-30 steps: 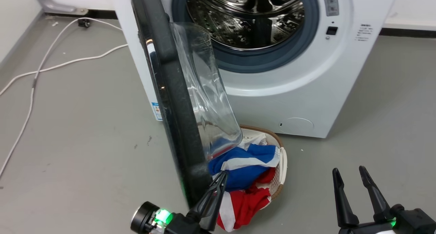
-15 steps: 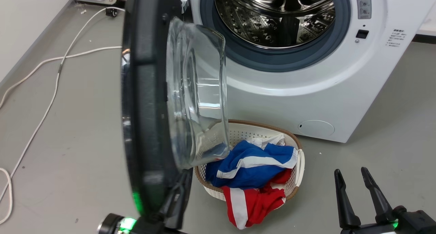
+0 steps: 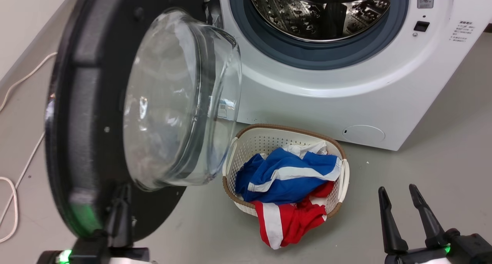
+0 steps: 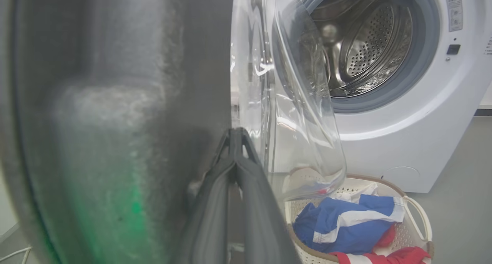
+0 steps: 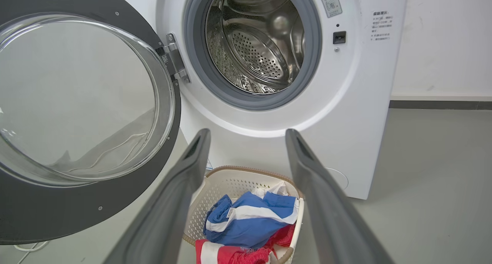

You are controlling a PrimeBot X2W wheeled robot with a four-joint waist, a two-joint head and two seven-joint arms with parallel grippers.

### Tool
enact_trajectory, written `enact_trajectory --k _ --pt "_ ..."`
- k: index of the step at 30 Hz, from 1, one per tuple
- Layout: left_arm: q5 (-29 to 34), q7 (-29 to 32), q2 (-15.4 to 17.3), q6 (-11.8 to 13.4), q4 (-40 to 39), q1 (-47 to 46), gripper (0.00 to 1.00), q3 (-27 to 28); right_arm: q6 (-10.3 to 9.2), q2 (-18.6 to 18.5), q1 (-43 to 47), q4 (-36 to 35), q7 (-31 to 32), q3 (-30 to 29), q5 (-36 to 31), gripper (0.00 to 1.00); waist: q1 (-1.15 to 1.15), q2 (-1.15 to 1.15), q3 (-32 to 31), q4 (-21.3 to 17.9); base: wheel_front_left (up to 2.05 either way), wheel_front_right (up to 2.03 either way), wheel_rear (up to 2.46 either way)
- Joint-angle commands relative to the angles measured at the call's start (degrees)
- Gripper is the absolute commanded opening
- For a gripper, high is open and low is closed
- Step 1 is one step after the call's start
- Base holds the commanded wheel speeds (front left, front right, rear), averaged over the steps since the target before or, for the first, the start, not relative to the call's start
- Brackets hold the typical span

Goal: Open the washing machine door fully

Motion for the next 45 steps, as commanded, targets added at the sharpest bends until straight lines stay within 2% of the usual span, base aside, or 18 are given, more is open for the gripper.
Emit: enact_trajectory --k 1,19,25,35,45 --pt "-0.48 0.15 0.53 0.66 0.48 0.65 0.0 1.52 -0.01 0.1 -0.83 -0.25 -0.12 -0.1 -0.35 1.0 0.0 0.0 0.36 -0.06 0.0 0.0 0.0" --pt "-4.26 0.15 1.69 1.29 6.03 -5.03 0.0 17.91 -0.01 0.11 -3.01 -1.15 -0.12 -0.9 -2.08 1.0 0.0 0.0 4.08 -1.2 0.0 0.0 0.0" --pt "-4.91 0.15 2.63 -0.21 8.57 -7.88 0.0 22.0 -0.01 0.11 -3.51 -1.28 -0.12 -1.11 -2.78 1.0 0.0 0.0 4.93 -1.37 0.0 0.0 0.0" --pt "-5.41 0.15 6.47 -3.85 16.09 -14.58 0.0 25.77 -0.01 0.11 -4.87 -1.3 -0.12 -1.08 -3.94 1.0 0.0 0.0 6.79 -2.06 0.0 0.0 0.0" --pt "-6.61 0.15 9.4 -5.37 24.03 -20.93 0.0 29.99 -0.01 0.11 -6.0 -1.1 -0.12 -1.31 -4.81 1.0 0.0 0.0 8.45 -3.15 0.0 0.0 0.0"
